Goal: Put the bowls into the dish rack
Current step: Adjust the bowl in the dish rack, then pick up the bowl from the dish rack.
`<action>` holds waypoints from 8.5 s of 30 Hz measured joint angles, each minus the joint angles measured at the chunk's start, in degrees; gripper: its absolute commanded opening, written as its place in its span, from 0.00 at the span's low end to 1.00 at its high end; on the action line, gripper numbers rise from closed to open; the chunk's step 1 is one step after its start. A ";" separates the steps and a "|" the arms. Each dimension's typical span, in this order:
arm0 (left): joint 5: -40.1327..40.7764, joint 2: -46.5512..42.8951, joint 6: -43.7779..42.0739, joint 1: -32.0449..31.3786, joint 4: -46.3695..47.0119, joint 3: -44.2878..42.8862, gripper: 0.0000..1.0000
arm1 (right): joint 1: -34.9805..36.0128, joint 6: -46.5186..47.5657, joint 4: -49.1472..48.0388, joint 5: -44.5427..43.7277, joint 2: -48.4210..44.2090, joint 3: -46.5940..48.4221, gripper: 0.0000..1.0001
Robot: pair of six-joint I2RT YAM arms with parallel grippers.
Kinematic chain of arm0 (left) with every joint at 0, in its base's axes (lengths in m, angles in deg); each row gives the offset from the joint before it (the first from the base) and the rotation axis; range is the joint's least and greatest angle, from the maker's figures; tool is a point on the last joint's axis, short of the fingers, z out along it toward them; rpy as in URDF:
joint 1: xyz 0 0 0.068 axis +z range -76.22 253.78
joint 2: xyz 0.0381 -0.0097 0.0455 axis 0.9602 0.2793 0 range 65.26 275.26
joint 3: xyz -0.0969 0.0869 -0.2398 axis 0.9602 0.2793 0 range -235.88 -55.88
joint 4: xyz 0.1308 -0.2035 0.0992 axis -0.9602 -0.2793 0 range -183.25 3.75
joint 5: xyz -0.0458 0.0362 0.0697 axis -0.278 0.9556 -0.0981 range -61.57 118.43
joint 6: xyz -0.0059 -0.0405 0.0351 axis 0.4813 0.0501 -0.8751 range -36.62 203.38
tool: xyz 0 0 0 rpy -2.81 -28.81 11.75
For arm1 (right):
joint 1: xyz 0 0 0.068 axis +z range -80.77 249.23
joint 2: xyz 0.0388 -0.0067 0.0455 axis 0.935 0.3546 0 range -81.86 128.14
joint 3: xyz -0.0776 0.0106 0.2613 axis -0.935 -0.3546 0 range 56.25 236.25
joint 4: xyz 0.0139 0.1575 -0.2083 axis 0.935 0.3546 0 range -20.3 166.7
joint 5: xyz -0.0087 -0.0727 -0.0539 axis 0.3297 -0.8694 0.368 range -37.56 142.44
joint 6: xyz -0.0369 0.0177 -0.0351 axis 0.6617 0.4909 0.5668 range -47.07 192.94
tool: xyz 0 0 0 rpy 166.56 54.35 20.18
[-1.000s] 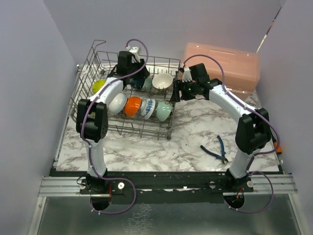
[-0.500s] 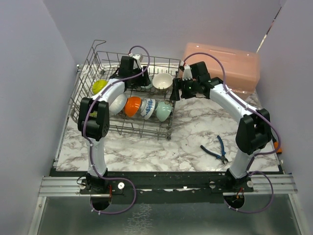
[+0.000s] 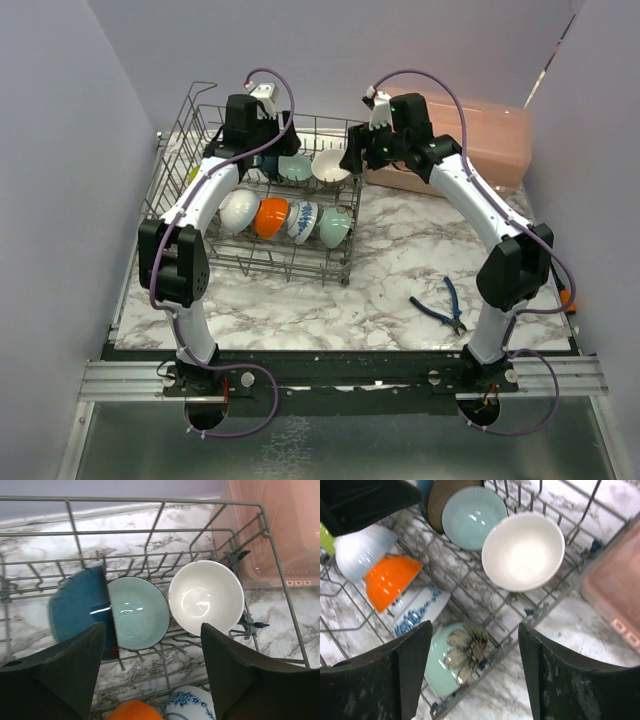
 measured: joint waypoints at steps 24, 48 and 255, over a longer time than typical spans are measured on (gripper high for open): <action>5.73 -22.29 -0.63 7.54 -0.15 25.49 0.84 | 8.31 4.09 6.29 -14.62 33.86 35.32 0.65; 5.70 -24.28 -0.76 7.54 -0.04 30.27 0.84 | 8.46 7.26 4.50 -19.19 40.26 38.77 0.46; 11.41 -11.28 11.85 -2.34 10.10 15.08 0.94 | 0.79 -6.45 -4.02 -2.12 21.31 17.22 0.61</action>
